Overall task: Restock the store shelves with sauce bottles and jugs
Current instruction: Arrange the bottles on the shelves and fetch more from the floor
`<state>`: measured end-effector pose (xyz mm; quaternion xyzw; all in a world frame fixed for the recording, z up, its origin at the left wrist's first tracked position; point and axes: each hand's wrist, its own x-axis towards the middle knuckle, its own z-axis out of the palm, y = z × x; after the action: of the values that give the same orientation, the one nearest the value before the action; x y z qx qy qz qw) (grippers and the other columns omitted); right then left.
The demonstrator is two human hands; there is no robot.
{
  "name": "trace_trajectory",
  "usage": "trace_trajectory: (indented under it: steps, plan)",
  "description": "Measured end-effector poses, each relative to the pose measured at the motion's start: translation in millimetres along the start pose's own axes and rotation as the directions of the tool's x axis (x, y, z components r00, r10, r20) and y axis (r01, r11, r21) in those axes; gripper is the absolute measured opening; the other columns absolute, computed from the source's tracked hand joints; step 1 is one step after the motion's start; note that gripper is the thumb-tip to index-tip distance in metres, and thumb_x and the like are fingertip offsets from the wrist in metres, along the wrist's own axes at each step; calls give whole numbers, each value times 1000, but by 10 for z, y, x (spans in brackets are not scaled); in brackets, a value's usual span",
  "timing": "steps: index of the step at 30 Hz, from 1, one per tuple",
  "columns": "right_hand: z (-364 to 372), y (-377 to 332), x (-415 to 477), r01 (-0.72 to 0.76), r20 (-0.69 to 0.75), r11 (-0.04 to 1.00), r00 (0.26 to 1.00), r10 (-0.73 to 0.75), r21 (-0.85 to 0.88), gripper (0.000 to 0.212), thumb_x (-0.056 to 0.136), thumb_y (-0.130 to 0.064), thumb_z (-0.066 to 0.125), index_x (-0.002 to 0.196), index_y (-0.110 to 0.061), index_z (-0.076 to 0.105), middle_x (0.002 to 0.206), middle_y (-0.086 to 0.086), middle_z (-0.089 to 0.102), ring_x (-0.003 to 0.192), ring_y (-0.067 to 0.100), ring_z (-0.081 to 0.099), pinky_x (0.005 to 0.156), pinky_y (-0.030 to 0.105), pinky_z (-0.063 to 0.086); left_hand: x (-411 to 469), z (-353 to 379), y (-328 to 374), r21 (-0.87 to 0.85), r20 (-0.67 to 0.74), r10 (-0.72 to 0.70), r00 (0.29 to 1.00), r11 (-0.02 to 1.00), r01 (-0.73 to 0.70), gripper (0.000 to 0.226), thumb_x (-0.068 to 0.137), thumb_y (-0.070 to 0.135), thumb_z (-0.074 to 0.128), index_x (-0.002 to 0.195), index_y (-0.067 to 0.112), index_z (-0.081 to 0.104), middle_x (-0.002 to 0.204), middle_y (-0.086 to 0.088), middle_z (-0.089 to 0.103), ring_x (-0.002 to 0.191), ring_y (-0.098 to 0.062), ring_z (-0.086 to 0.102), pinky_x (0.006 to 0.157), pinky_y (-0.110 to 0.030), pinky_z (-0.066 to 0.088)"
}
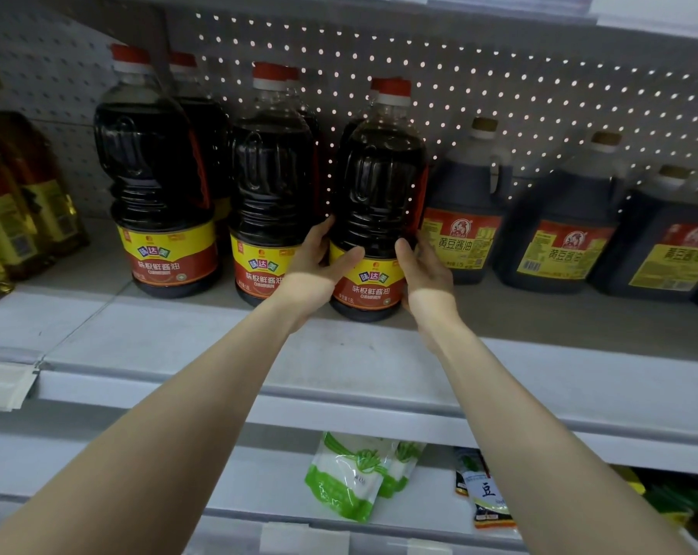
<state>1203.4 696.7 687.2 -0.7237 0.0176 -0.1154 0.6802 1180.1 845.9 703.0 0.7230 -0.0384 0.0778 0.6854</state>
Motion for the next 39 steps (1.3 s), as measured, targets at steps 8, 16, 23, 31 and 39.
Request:
trace_trajectory:
  steps: [8, 16, 23, 31, 39]
  plan:
    - [25, 12, -6, 8, -29, 1000, 1000, -8, -17, 56, 91, -47, 56, 143, -33, 41, 144, 3, 47, 126, 20, 50, 95, 30, 45, 34, -23, 4, 25, 22, -23, 999, 999, 22, 68, 92, 29, 60, 149, 32, 23, 153, 1, 35, 138, -21, 36, 102, -40, 42]
    - [25, -34, -45, 15, -6, 999, 1000, -15, -41, 56, 94, -45, 54, 146, -29, 39, 145, 2, 46, 129, 21, 48, 95, 29, 44, 41, -11, -21, 82, 16, -7, 1000, 997, 6, 69, 93, 32, 59, 150, 34, 20, 154, 2, 32, 139, -22, 34, 107, -45, 40]
    - [-65, -157, -244, -41, 40, 999, 998, 42, -22, 58, 92, -36, 61, 145, -26, 41, 142, -1, 49, 128, 17, 47, 104, 37, 44, -83, -2, 25, 132, -27, 2, 1000, 991, 1, 66, 93, 31, 60, 150, 24, 27, 147, -1, 43, 134, -19, 42, 106, -38, 41]
    - [-207, -178, -853, 5, 62, 1000, 998, -4, -14, 44, 91, -33, 63, 133, -21, 53, 113, -7, 64, 111, 12, 60, 96, 32, 48, -715, -181, 38, 141, -58, 11, 998, 990, -2, 52, 89, 35, 65, 133, 13, 49, 111, 0, 65, 99, -7, 62, 91, -32, 52]
    - [-279, -44, -1645, -92, 91, 995, 991, 94, -22, 29, 92, -30, 62, 117, -15, 61, 99, 2, 69, 96, 19, 68, 89, 34, 54, -1617, -266, -175, 184, 16, -55, 998, 982, 51, 44, 85, 36, 69, 124, 18, 55, 98, 2, 67, 82, -5, 64, 73, -24, 51]
